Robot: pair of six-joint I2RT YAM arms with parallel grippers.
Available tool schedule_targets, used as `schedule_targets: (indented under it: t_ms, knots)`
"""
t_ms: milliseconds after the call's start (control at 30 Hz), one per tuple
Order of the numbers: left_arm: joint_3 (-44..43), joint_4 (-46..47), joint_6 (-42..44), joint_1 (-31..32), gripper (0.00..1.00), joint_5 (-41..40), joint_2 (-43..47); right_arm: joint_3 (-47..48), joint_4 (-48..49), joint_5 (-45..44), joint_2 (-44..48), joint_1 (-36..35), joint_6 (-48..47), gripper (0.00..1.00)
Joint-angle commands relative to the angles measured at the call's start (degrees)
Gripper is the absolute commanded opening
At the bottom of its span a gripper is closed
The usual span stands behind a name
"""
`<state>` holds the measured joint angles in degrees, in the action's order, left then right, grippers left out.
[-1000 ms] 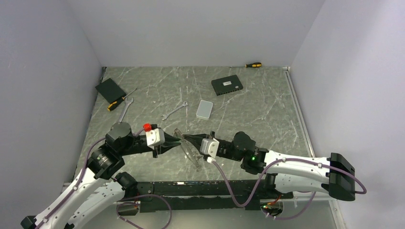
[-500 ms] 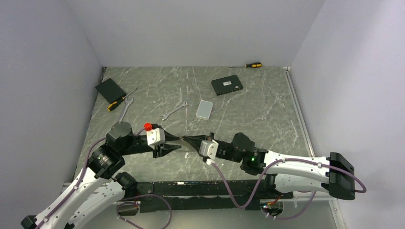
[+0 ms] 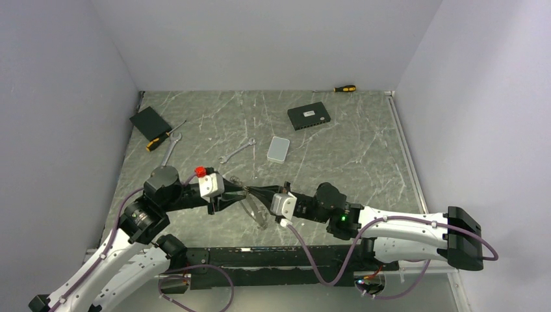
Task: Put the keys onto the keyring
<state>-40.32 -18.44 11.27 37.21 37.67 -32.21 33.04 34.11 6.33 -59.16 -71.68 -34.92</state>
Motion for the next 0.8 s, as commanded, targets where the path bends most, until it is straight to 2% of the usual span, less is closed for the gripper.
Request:
schedule_targets:
  t_ms: [0, 133, 333, 600, 767]
  knots:
    - [-1.36, 1.26, 0.33, -0.46, 0.31, -0.09, 0.57, 2.07, 6.23, 0.22, 0.19, -1.05, 0.09, 0.00]
    - [-1.46, 0.88, 0.77, -0.47, 0.36, 0.91, 0.83, 2.68, 5.82, -2.87, -0.12, -1.24, -0.13, 0.00]
    - [-1.45, 1.54, -0.03, -0.47, 0.37, 0.23, 0.62, 5.90, 2.40, -11.18, -2.45, -2.42, 0.22, 0.00]
    - [-1.93, 0.96, -0.46, -0.60, 0.18, -1.97, -0.65, 5.99, 3.07, -12.30, -3.33, -3.97, 0.34, 0.00]
    - [-1.87, 0.93, -0.30, -0.56, 0.01, -2.59, -0.67, 5.99, 2.84, -13.02, -2.70, -4.17, 0.11, 0.00]
